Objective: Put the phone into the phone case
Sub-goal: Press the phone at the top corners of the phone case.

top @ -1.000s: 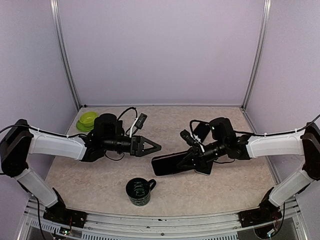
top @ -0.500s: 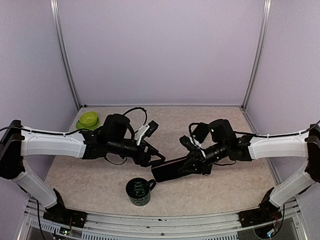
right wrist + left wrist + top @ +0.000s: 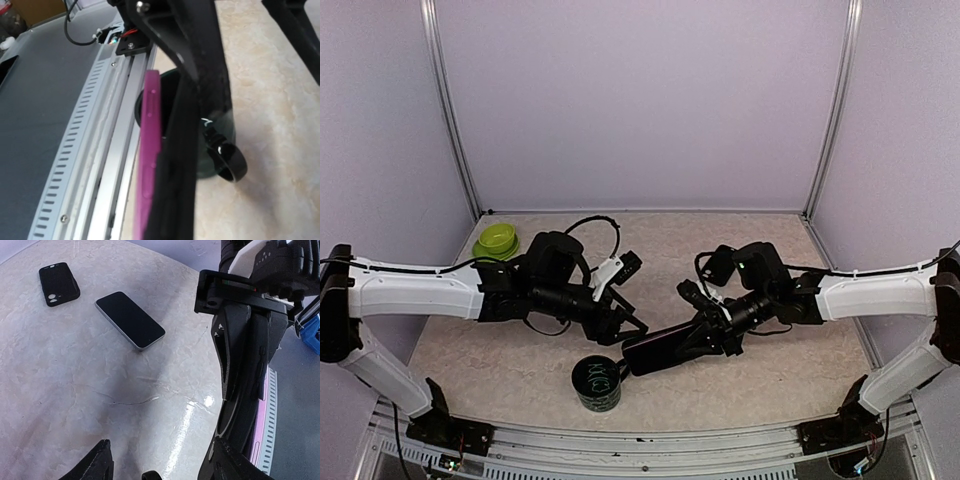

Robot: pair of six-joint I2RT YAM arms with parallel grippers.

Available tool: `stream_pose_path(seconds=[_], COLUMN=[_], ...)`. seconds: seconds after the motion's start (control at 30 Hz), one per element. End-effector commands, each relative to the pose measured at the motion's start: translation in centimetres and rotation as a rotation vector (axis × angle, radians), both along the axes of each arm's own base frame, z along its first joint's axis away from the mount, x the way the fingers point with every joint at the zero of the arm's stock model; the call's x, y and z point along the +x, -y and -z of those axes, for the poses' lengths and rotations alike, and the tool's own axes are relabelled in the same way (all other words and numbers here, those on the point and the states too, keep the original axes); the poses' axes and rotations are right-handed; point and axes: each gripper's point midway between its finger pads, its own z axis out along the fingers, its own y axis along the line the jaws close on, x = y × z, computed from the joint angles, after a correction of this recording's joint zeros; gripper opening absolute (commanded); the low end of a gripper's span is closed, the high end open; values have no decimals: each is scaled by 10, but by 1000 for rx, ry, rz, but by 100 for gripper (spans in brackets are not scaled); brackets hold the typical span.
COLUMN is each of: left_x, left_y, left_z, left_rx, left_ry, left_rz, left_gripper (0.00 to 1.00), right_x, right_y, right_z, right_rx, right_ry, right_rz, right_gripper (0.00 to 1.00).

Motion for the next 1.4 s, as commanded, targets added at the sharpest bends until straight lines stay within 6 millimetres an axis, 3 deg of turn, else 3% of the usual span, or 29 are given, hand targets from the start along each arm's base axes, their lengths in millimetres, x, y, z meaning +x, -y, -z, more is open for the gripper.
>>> stream_pose_path(seconds=[0.0, 0.27, 0.57, 0.73, 0.97, 1.23, 1.37], left_x=[-12, -34, -49, -45, -42, -45, -47], left_y=[-4, 1, 5, 8, 7, 2, 4], left_z=[-13, -29, -19, -12, -24, -43, -39], left_rx=[-15, -114, -105, -89, -184, -268, -261], left_ry=[31, -27, -99, -113, -188, -213, -237], left_rz=[41, 161, 243, 237, 268, 292, 306], left_gripper=[67, 73, 76, 75, 66, 65, 55], right_x=[-5, 4, 2, -6, -5, 3, 5], right_y=[-3, -6, -3, -1, 1, -1, 0], right_z=[-27, -16, -35, -47, -51, -45, -48], right_rx=[104, 60, 110, 150, 161, 137, 142], right_ry=[72, 64, 112, 125, 167, 194, 212], right_rz=[-50, -17, -15, -39, -15, 30, 45], right_gripper=[7, 6, 5, 5, 5, 3, 3])
